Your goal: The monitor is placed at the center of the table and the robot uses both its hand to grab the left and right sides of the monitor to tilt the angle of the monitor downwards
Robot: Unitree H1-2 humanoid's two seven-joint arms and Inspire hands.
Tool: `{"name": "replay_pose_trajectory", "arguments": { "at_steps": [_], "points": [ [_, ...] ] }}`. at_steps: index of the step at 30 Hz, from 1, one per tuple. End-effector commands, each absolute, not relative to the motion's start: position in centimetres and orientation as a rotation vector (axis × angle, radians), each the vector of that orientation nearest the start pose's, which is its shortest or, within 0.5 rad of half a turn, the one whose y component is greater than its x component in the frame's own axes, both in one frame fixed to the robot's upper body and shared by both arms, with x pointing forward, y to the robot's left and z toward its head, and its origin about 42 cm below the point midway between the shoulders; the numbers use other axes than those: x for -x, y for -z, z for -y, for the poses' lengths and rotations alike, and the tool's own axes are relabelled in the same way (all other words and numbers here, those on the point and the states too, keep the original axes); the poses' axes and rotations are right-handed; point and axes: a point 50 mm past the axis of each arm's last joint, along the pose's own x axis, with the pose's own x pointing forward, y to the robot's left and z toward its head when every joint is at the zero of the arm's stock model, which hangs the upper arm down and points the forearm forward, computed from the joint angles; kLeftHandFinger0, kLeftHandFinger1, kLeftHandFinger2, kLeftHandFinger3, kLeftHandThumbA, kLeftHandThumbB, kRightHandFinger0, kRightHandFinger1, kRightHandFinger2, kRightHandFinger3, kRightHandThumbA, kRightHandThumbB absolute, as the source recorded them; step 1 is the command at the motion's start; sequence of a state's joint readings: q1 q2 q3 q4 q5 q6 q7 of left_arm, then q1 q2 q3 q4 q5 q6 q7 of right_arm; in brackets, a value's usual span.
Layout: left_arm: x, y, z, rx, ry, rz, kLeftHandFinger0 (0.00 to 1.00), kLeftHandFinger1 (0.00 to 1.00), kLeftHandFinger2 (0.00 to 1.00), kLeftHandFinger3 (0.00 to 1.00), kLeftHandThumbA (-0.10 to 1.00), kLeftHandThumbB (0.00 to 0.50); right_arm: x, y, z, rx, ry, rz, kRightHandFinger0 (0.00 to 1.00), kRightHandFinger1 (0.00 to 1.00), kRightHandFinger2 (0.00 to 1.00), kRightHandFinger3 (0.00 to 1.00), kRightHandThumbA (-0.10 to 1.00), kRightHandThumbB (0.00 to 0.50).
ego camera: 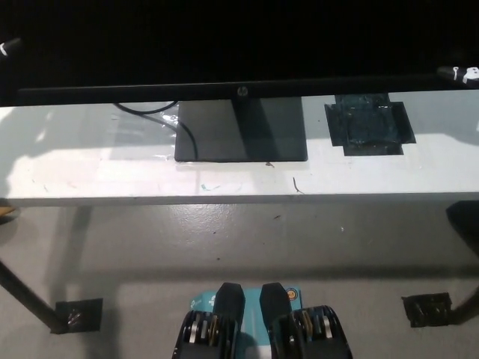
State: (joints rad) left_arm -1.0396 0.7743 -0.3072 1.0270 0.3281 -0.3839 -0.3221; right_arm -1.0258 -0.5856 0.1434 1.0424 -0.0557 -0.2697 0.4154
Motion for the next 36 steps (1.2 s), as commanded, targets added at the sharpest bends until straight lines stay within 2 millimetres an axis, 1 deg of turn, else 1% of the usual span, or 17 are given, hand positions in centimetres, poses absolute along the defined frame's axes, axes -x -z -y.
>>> {"name": "replay_pose_trajectory", "arguments": {
  "at_steps": [1, 2, 5, 6, 7, 10, 12, 15, 16, 18, 19, 22, 24, 25, 30, 31, 36],
  "points": [
    [-53.1, -40.6, -44.1, -1.362, 0.198, 0.191, 1.0, 1.0, 1.0, 1.0, 1.0, 0.486, -56.3, -39.6, 34.4, 0.844, -0.272, 0.297, 1.0, 1.0, 1.0, 1.0, 0.78, 0.5],
    [-53.2, -41.3, -44.0, -1.409, 0.188, 0.202, 1.0, 1.0, 1.0, 1.0, 0.98, 0.456, -56.5, -40.2, 34.0, 0.876, -0.254, 0.301, 1.0, 1.0, 1.0, 1.0, 0.76, 0.494],
    [-53.5, -41.8, -43.8, -1.489, 0.162, 0.215, 1.0, 1.0, 1.0, 1.0, 0.97, 0.459, -56.6, -40.7, 33.6, 0.885, -0.244, 0.305, 1.0, 1.0, 1.0, 1.0, 0.73, 0.493],
    [-53.7, -42.5, -43.6, -1.582, 0.155, 0.214, 1.0, 1.0, 1.0, 1.0, 1.0, 0.466, -56.7, -41.2, 33.3, 0.917, -0.226, 0.32, 1.0, 1.0, 1.0, 1.0, 0.72, 0.488],
    [-54.2, -44.2, -43.0, -1.743, 0.129, 0.232, 1.0, 1.0, 1.0, 1.0, 1.0, 0.45, -56.9, -42.1, 32.7, 0.991, -0.177, 0.368, 1.0, 1.0, 1.0, 1.0, 0.68, 0.489],
    [-55.0, -46.1, -42.1, -1.833, 0.061, 0.226, 1.0, 1.0, 1.0, 1.0, 0.92, 0.436, -57.4, -42.8, 31.9, 1.085, -0.104, 0.423, 1.0, 1.0, 1.0, 1.0, 0.65, 0.496],
    [-55.3, -47.1, -41.6, -1.888, 0.022, 0.244, 1.0, 1.0, 1.0, 1.0, 0.9, 0.454, -57.6, -43.0, 31.6, 1.128, -0.063, 0.465, 1.0, 1.0, 1.0, 1.0, 0.59, 0.498],
    [-55.4, -47.4, -41.5, -1.906, 0.006, 0.261, 1.0, 1.0, 1.0, 1.0, 0.89, 0.454, -57.8, -43.1, 31.5, 1.153, -0.044, 0.479, 1.0, 1.0, 1.0, 1.0, 0.59, 0.5],
    [-56.0, -48.7, -40.8, -2.029, -0.06, 0.259, 1.0, 1.0, 1.0, 1.0, 0.95, 0.47, -58.2, -43.5, 31.2, 1.209, 0.031, 0.501, 1.0, 1.0, 1.0, 1.0, 0.58, 0.5],
    [-56.4, -49.6, -40.1, -2.048, -0.084, 0.252, 1.0, 1.0, 1.0, 1.0, 0.9, 0.452, -58.4, -43.6, 31.0, 1.247, 0.077, 0.521, 1.0, 1.0, 1.0, 1.0, 0.61, 0.5],
    [-56.5, -49.8, -39.8, -2.054, -0.094, 0.25, 1.0, 1.0, 1.0, 1.0, 0.87, 0.463, -58.5, -43.7, 30.9, 1.249, 0.088, 0.522, 1.0, 1.0, 1.0, 1.0, 0.61, 0.5],
    [-56.7, -50.2, -39.5, -2.067, -0.109, 0.249, 1.0, 1.0, 1.0, 1.0, 0.87, 0.463, -58.6, -43.7, 30.7, 1.253, 0.104, 0.524, 1.0, 1.0, 1.0, 1.0, 0.61, 0.5],
    [-57.1, -51.6, -38.2, -2.14, -0.155, 0.3, 1.0, 1.0, 1.0, 1.0, 0.87, 0.472, -58.9, -44.3, 29.9, 1.312, 0.147, 0.55, 1.0, 1.0, 1.0, 1.0, 0.66, 0.5],
    [-57.2, -51.9, -37.9, -2.146, -0.169, 0.338, 1.0, 1.0, 1.0, 1.0, 0.83, 0.471, -59.0, -44.4, 29.4, 1.328, 0.157, 0.566, 1.0, 1.0, 1.0, 1.0, 0.63, 0.5],
    [-57.3, -52.1, -37.6, -2.189, -0.2, 0.373, 1.0, 1.0, 1.0, 1.0, 0.87, 0.486, -59.2, -44.3, 28.8, 1.35, 0.178, 0.573, 1.0, 1.0, 1.0, 1.0, 0.64, 0.5],
    [-57.5, -51.5, -37.2, -2.221, -0.257, 0.417, 1.0, 1.0, 1.0, 1.0, 0.82, 0.499, -59.2, -44.0, 28.2, 1.402, 0.224, 0.609, 1.0, 1.0, 1.0, 1.0, 0.62, 0.5],
    [-57.6, -50.9, -36.9, -2.241, -0.312, 0.437, 1.0, 1.0, 1.0, 1.0, 0.77, 0.5, -59.2, -43.6, 27.9, 1.487, 0.299, 0.649, 1.0, 1.0, 1.0, 1.0, 0.66, 0.5]
  ]
}}
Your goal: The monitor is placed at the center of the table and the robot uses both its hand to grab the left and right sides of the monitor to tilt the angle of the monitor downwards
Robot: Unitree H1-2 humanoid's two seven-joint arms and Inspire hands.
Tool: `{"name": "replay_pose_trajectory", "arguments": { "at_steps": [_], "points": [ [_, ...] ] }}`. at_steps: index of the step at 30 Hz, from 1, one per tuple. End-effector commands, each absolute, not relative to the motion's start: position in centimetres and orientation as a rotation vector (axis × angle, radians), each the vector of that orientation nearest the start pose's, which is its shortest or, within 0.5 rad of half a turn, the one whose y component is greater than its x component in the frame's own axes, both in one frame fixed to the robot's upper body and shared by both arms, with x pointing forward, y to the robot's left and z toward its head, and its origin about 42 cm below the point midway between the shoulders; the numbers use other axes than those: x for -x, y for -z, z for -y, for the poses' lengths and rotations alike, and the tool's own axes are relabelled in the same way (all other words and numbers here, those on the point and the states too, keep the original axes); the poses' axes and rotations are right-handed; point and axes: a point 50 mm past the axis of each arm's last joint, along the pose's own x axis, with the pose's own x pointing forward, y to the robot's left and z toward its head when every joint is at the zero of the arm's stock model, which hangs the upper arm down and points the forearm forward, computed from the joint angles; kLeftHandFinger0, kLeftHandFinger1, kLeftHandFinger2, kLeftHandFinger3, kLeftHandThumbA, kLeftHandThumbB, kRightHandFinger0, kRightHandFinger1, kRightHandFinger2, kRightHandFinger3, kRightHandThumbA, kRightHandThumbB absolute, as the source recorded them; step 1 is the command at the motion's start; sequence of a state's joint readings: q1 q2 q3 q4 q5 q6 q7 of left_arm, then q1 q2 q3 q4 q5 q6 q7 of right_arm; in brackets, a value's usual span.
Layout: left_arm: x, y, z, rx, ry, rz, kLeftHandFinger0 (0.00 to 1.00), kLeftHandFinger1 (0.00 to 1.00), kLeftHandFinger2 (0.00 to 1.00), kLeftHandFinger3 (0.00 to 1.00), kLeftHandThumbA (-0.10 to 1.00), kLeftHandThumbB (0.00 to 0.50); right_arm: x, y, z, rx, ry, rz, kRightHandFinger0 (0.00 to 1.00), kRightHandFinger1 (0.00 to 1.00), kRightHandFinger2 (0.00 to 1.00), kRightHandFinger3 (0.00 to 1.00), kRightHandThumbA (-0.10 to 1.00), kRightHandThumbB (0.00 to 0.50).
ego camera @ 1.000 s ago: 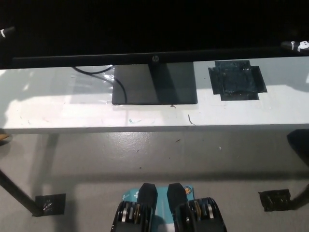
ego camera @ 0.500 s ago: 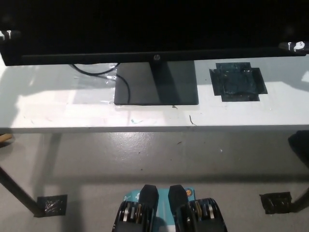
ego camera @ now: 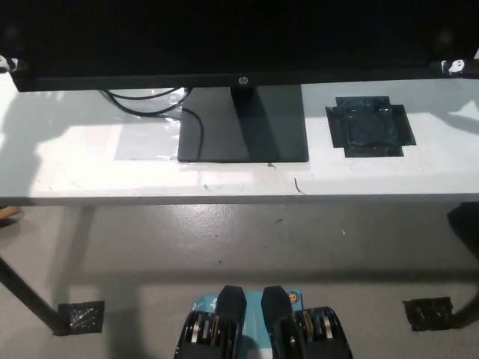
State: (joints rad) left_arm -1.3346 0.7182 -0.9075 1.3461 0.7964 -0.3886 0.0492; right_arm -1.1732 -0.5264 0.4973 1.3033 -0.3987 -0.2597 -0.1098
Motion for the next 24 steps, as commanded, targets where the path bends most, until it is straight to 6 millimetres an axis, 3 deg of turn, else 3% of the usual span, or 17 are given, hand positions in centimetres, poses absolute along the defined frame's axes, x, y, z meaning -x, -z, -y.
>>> {"name": "replay_pose_trajectory", "arguments": {
  "at_steps": [1, 7, 9, 10, 13, 15, 16, 18, 19, 22, 23, 24],
  "points": [
    [-57.8, -50.5, -36.7, -2.249, -0.338, 0.429, 1.0, 1.0, 1.0, 1.0, 0.79, 0.5, -59.3, -43.5, 27.7, 1.515, 0.317, 0.641, 1.0, 1.0, 1.0, 1.0, 0.66, 0.5],
    [-58.0, -49.7, -36.1, -2.17, -0.318, 0.441, 1.0, 1.0, 1.0, 1.0, 0.7, 0.487, -59.3, -42.8, 27.5, 1.528, 0.335, 0.63, 1.0, 1.0, 1.0, 1.0, 0.65, 0.5],
    [-58.0, -49.7, -36.1, -2.171, -0.318, 0.443, 1.0, 1.0, 1.0, 1.0, 0.7, 0.488, -59.3, -42.7, 27.5, 1.529, 0.337, 0.632, 1.0, 1.0, 1.0, 1.0, 0.64, 0.5],
    [-58.0, -49.4, -36.4, -2.129, -0.315, 0.408, 1.0, 1.0, 1.0, 1.0, 0.75, 0.47, -59.2, -42.4, 27.7, 1.476, 0.32, 0.63, 1.0, 1.0, 1.0, 1.0, 0.66, 0.5],
    [-57.9, -47.6, -38.6, -1.847, -0.236, 0.215, 1.0, 1.0, 1.0, 1.0, 0.91, 0.425, -58.5, -39.7, 29.2, 1.234, 0.229, 0.626, 1.0, 1.0, 1.0, 1.0, 0.71, 0.484],
    [-57.7, -46.8, -39.2, -1.805, -0.218, 0.187, 1.0, 1.0, 1.0, 1.0, 0.97, 0.43, -58.2, -38.8, 29.7, 1.207, 0.212, 0.63, 1.0, 1.0, 1.0, 1.0, 0.72, 0.47],
    [-57.4, -45.3, -40.5, -1.735, -0.187, 0.122, 1.0, 1.0, 1.0, 1.0, 1.0, 0.447, -57.5, -37.0, 30.9, 1.152, 0.176, 0.624, 1.0, 1.0, 1.0, 1.0, 0.74, 0.462],
    [-56.9, -43.8, -42.0, -1.658, -0.174, 0.07, 1.0, 1.0, 1.0, 1.0, 1.0, 0.451, -56.8, -35.8, 32.1, 1.09, 0.143, 0.599, 1.0, 1.0, 1.0, 1.0, 0.78, 0.461],
    [-56.4, -42.8, -42.9, -1.571, -0.176, 0.094, 1.0, 1.0, 1.0, 1.0, 0.93, 0.429, -56.2, -34.9, 32.7, 1.062, 0.132, 0.587, 1.0, 1.0, 1.0, 1.0, 0.88, 0.473],
    [-56.1, -42.4, -43.3, -1.528, -0.178, 0.104, 1.0, 1.0, 1.0, 1.0, 0.92, 0.428, -55.9, -34.5, 32.9, 1.045, 0.124, 0.586, 1.0, 1.0, 1.0, 1.0, 0.89, 0.475],
    [-55.2, -40.5, -44.9, -1.417, -0.16, 0.117, 1.0, 1.0, 1.0, 1.0, 0.96, 0.461, -54.7, -33.3, 34.6, 0.97, 0.111, 0.559, 1.0, 1.0, 1.0, 1.0, 0.93, 0.481],
    [-53.2, -37.7, -47.5, -1.26, -0.147, 0.143, 1.0, 1.0, 1.0, 1.0, 1.0, 0.464, -52.3, -31.8, 37.3, 0.865, 0.093, 0.535, 1.0, 1.0, 1.0, 1.0, 0.94, 0.468]
  ]
}}
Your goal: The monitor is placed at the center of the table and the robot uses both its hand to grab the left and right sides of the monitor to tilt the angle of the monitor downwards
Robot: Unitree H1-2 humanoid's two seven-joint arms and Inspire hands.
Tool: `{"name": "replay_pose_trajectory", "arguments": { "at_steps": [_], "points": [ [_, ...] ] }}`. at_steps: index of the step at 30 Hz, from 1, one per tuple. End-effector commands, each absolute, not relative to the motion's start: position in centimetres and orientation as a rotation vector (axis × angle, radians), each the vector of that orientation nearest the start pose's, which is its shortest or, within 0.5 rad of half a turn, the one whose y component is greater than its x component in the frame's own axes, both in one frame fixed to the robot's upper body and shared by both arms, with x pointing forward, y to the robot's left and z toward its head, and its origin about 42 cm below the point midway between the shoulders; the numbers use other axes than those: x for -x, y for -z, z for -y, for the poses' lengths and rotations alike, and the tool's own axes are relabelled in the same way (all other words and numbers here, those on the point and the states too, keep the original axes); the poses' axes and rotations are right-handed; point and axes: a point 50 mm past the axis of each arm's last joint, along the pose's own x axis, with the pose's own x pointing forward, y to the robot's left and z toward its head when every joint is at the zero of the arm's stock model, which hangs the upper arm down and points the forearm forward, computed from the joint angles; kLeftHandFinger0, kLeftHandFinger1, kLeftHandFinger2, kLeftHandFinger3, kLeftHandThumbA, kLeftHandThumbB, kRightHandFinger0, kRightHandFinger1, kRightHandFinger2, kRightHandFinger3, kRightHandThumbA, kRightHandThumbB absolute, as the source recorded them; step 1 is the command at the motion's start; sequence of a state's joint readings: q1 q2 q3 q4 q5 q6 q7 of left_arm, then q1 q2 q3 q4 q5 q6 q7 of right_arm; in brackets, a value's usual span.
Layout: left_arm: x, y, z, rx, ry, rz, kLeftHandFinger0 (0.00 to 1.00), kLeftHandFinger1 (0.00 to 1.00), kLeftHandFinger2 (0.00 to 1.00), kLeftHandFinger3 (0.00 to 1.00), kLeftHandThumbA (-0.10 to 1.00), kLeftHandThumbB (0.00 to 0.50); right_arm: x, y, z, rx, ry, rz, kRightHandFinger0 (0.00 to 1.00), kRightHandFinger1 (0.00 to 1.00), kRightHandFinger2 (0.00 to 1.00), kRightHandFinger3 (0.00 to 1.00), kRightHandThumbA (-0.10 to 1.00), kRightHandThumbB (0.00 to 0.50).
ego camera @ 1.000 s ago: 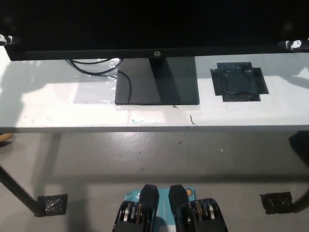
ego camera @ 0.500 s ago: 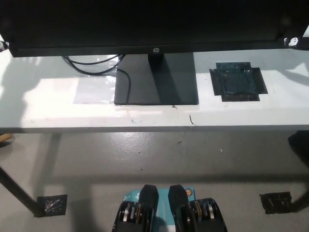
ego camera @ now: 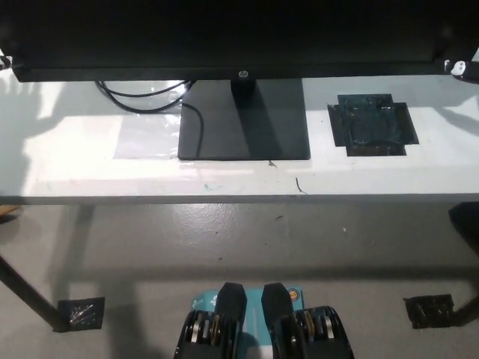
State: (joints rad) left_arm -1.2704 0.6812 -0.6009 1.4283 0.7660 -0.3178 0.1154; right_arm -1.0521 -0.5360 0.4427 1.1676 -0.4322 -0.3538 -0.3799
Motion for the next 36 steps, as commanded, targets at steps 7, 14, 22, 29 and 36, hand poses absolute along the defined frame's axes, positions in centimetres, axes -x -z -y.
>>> {"name": "replay_pose_trajectory", "arguments": {
  "at_steps": [7, 14, 22, 29, 36],
  "points": [
    [-48.2, -35.9, -50.1, -1.119, -0.134, 0.227, 1.0, 1.0, 1.0, 1.0, 0.92, 0.306, -48.0, -33.5, 42.2, 0.852, 0.153, 0.599, 1.0, 1.0, 1.0, 1.0, 0.93, 0.447],
    [-41.7, -37.3, -49.9, -1.102, -0.142, 0.338, 1.0, 1.0, 1.0, 1.0, 1.0, 0.306, -42.7, -37.0, 45.7, 0.872, 0.241, 0.716, 1.0, 1.0, 1.0, 1.0, 0.79, 0.36],
    [-34.9, -37.1, -47.5, -1.018, -0.132, 0.515, 1.0, 1.0, 1.0, 1.0, 1.0, 0.303, -34.8, -38.0, 46.2, 0.65, 0.279, 0.76, 1.0, 1.0, 1.0, 1.0, 0.97, 0.472],
    [-30.0, -35.3, -43.4, -0.823, -0.06, 0.648, 1.0, 1.0, 1.0, 1.0, 1.0, 0.317, -29.9, -35.4, 41.2, 0.34, 0.151, 0.932, 1.0, 1.0, 1.0, 1.0, 1.0, 0.441],
    [-24.1, -28.5, -33.4, -0.52, 0.051, 0.775, 1.0, 1.0, 1.0, 1.0, 1.0, 0.393, -24.5, -27.1, 28.6, 0.189, 0.071, 0.996, 1.0, 1.0, 1.0, 1.0, 1.0, 0.441]
  ]
}}
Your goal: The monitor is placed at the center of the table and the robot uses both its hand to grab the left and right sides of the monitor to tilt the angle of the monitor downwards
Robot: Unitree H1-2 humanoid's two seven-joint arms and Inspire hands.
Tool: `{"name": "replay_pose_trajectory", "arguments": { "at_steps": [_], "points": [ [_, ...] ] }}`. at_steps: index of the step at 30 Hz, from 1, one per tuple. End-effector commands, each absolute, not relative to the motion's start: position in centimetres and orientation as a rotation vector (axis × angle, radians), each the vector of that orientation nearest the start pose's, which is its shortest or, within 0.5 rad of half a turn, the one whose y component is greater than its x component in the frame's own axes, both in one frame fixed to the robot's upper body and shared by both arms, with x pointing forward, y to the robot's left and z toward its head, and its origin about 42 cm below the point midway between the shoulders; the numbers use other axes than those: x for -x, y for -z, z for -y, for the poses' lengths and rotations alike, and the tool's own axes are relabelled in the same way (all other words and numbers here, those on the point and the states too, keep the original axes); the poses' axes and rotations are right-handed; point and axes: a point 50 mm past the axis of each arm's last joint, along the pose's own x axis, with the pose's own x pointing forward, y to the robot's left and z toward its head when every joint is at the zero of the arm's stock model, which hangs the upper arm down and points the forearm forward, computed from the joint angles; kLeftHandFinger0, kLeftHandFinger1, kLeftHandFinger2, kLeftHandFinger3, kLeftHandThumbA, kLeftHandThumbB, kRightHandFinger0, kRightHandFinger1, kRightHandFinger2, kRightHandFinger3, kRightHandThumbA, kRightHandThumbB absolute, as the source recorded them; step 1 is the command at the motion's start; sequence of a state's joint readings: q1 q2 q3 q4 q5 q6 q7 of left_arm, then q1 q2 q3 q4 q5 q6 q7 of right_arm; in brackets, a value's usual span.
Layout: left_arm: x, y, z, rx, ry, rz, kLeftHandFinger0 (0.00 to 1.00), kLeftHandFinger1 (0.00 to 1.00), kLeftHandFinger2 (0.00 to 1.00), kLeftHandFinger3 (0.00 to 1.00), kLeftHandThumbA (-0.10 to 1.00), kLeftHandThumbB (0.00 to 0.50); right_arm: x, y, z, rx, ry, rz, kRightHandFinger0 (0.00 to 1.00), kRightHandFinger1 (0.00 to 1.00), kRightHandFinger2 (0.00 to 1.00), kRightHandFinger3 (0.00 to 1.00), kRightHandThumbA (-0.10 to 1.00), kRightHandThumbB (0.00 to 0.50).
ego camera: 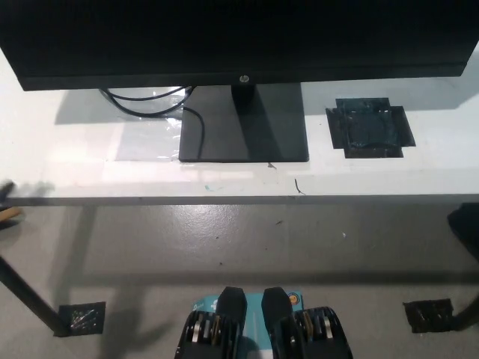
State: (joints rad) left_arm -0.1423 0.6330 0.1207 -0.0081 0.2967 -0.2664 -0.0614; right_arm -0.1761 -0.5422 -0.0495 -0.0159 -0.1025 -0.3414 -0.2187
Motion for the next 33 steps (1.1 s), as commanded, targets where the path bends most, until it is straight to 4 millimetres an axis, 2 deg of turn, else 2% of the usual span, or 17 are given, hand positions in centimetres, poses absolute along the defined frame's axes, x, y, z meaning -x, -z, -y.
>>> {"name": "replay_pose_trajectory", "arguments": {
  "at_steps": [1, 3, 5, 7, 9, 12, 13, 14, 15, 17, 20, 22, 25, 27, 30, 31, 33],
  "points": [
    [-23.2, -26.8, -30.7, -0.49, 0.067, 0.808, 1.0, 1.0, 1.0, 1.0, 1.0, 0.332, -24.6, -25.0, 25.7, 0.182, 0.037, 0.947, 1.0, 1.0, 1.0, 1.0, 1.0, 0.404],
    [-23.3, -24.6, -29.0, -0.422, 0.115, 0.777, 1.0, 1.0, 1.0, 1.0, 1.0, 0.314, -25.1, -22.8, 23.7, 0.229, 0.05, 0.894, 1.0, 1.0, 1.0, 1.0, 1.0, 0.383],
    [-22.9, -22.5, -27.7, -0.394, 0.127, 0.74, 1.0, 1.0, 1.0, 1.0, 1.0, 0.291, -25.1, -21.0, 22.0, 0.229, 0.051, 0.846, 1.0, 1.0, 1.0, 1.0, 1.0, 0.306],
    [-23.0, -20.7, -26.7, -0.386, 0.136, 0.731, 1.0, 1.0, 1.0, 1.0, 1.0, 0.299, -25.5, -19.3, 20.7, 0.198, 0.008, 0.776, 1.0, 1.0, 1.0, 1.0, 1.0, 0.326],
    [-23.2, -19.3, -25.7, -0.363, 0.143, 0.691, 1.0, 1.0, 1.0, 1.0, 1.0, 0.31, -26.0, -17.9, 19.8, 0.188, -0.013, 0.728, 1.0, 1.0, 1.0, 1.0, 1.0, 0.313],
    [-23.2, -19.3, -25.7, -0.36, 0.141, 0.691, 1.0, 1.0, 1.0, 1.0, 1.0, 0.311, -26.0, -17.8, 19.7, 0.192, -0.011, 0.735, 1.0, 1.0, 1.0, 1.0, 1.0, 0.311],
    [-24.2, -16.9, -25.0, -0.361, 0.153, 0.613, 1.0, 1.0, 1.0, 1.0, 1.0, 0.312, -27.0, -15.6, 18.5, 0.168, -0.035, 0.642, 1.0, 1.0, 1.0, 1.0, 1.0, 0.347],
    [-24.7, -15.3, -24.6, -0.376, 0.161, 0.558, 1.0, 1.0, 1.0, 1.0, 1.0, 0.297, -27.5, -14.0, 17.8, 0.17, -0.049, 0.588, 1.0, 1.0, 1.0, 1.0, 1.0, 0.339],
    [-25.1, -14.0, -24.6, -0.426, 0.16, 0.524, 1.0, 1.0, 1.0, 1.0, 1.0, 0.244, -27.7, -12.8, 17.4, 0.19, -0.057, 0.551, 1.0, 1.0, 1.0, 1.0, 1.0, 0.326],
    [-25.6, -12.6, -24.9, -0.474, 0.159, 0.489, 1.0, 1.0, 1.0, 1.0, 1.0, 0.208, -28.1, -11.4, 17.2, 0.209, -0.061, 0.506, 1.0, 1.0, 1.0, 1.0, 1.0, 0.315],
    [-25.8, -12.0, -25.0, -0.499, 0.157, 0.483, 1.0, 1.0, 1.0, 1.0, 1.0, 0.203, -28.4, -10.7, 17.1, 0.221, -0.061, 0.49, 1.0, 1.0, 1.0, 1.0, 1.0, 0.313],
    [-27.0, -10.0, -25.5, -0.497, 0.156, 0.407, 1.0, 1.0, 1.0, 1.0, 1.0, 0.206, -29.2, -8.3, 17.0, 0.264, -0.048, 0.416, 1.0, 1.0, 1.0, 1.0, 1.0, 0.316],
    [-27.2, -9.6, -25.6, -0.499, 0.151, 0.399, 1.0, 1.0, 1.0, 1.0, 1.0, 0.205, -29.4, -7.8, 16.9, 0.266, -0.046, 0.398, 1.0, 1.0, 1.0, 1.0, 1.0, 0.315],
    [-27.8, -8.5, -26.3, -0.493, 0.137, 0.348, 1.0, 1.0, 1.0, 1.0, 1.0, 0.215, -30.8, -6.0, 16.6, 0.268, -0.048, 0.314, 1.0, 1.0, 1.0, 1.0, 1.0, 0.326],
    [-27.9, -8.5, -26.3, -0.495, 0.135, 0.35, 1.0, 1.0, 1.0, 1.0, 1.0, 0.214, -30.9, -5.9, 16.6, 0.272, -0.046, 0.315, 1.0, 1.0, 1.0, 1.0, 1.0, 0.327],
    [-28.4, -7.7, -26.2, -0.516, 0.158, 0.32, 1.0, 1.0, 1.0, 1.0, 1.0, 0.221, -31.7, -5.0, 16.8, 0.275, -0.06, 0.264, 1.0, 1.0, 1.0, 1.0, 1.0, 0.327],
    [-28.8, -7.5, -26.1, -0.508, 0.177, 0.307, 1.0, 1.0, 1.0, 1.0, 1.0, 0.244, -32.1, -5.0, 16.8, 0.27, -0.083, 0.251, 1.0, 1.0, 1.0, 1.0, 1.0, 0.34]
  ]
}}
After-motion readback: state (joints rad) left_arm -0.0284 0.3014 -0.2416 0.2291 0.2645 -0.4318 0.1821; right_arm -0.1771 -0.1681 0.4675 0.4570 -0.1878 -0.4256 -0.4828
